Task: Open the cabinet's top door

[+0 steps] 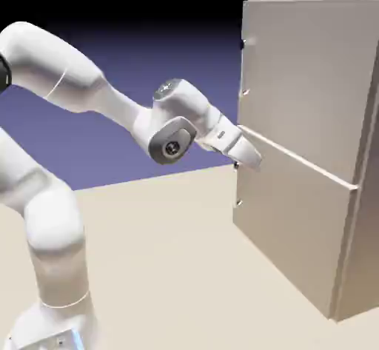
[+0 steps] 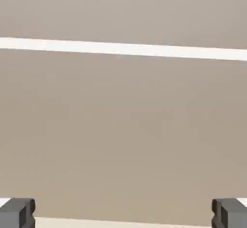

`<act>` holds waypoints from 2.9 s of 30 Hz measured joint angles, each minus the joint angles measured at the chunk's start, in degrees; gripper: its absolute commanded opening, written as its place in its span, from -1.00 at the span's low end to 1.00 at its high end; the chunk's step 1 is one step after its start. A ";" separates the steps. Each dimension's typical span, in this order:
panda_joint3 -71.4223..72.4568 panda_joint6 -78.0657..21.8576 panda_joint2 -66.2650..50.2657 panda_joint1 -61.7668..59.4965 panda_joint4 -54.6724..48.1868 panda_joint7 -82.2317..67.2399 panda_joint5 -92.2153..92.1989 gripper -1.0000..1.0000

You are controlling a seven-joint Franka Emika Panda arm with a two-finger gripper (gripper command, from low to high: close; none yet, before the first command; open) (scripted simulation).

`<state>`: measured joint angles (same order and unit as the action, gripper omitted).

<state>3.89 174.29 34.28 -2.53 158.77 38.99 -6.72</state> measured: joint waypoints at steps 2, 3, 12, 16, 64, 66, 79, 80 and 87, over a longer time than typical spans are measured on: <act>2.89 0.21 1.20 -2.38 -1.66 -2.57 -4.98 1.00; 4.33 0.31 1.80 -3.58 -2.48 -3.86 -7.48 1.00; 17.32 1.24 7.20 -14.30 -9.93 -15.43 -29.91 1.00; 23.09 1.66 9.61 -19.07 -13.24 -20.58 -39.88 1.00; 63.41 -9.69 34.22 -54.81 -32.62 -67.80 -127.02 -1.00; 60.68 -12.89 35.16 -50.98 -28.47 -69.51 -127.54 -1.00; 37.49 -32.81 42.76 -25.28 -2.45 -75.87 -117.16 -1.00; 35.42 -34.17 43.58 -23.79 -0.91 -75.92 -115.49 -1.00; 20.88 -43.08 49.45 -16.92 7.16 -75.33 -102.32 -1.00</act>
<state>24.77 131.21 83.72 -19.45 165.92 -36.35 -109.05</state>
